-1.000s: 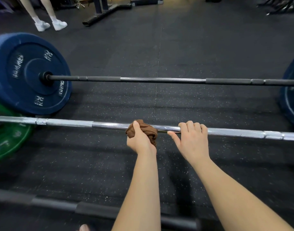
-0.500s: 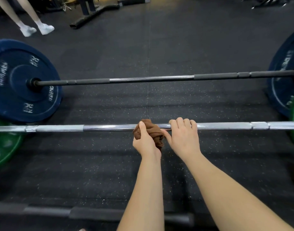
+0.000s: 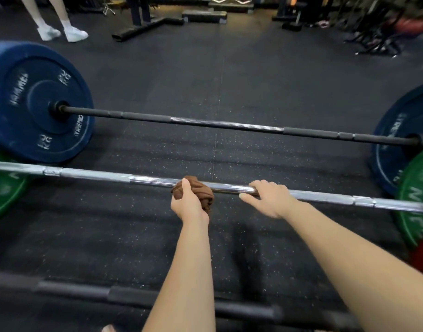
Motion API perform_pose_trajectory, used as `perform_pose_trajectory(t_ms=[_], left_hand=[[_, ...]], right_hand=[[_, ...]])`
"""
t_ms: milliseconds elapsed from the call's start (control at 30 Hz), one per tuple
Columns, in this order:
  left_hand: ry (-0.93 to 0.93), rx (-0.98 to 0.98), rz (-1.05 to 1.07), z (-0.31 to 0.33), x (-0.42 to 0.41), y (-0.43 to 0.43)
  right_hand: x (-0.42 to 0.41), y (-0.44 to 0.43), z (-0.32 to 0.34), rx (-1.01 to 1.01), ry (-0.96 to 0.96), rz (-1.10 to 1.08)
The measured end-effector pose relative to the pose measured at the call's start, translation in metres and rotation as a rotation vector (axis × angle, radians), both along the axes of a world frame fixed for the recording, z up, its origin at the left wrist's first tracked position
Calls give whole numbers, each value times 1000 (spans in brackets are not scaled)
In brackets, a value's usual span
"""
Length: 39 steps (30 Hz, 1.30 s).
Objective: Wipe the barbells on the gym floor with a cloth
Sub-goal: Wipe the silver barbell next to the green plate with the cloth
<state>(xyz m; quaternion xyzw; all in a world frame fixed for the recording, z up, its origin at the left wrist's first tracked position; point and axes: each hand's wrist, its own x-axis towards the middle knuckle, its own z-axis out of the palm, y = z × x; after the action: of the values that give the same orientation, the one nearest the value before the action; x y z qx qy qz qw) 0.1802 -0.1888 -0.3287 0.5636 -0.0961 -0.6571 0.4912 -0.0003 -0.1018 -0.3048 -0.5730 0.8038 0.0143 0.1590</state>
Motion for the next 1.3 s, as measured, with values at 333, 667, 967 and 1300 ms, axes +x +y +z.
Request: perform_pose_trajectory(t_ms=[333,667,967,1300], left_hand=[[-71,-29,-11,-4,-17,14],[-97,-59,-36,-7,-48,33],[-77,-85,-160,-10,-80,65],[-183,14,-252,9,-59,45]], right_hand=[[-84,53,12,316,218,-308],[-83,46,0,270,232,-338],[-86,49,-4,217,238,-321],[-82,51,-4,181,277,-325]])
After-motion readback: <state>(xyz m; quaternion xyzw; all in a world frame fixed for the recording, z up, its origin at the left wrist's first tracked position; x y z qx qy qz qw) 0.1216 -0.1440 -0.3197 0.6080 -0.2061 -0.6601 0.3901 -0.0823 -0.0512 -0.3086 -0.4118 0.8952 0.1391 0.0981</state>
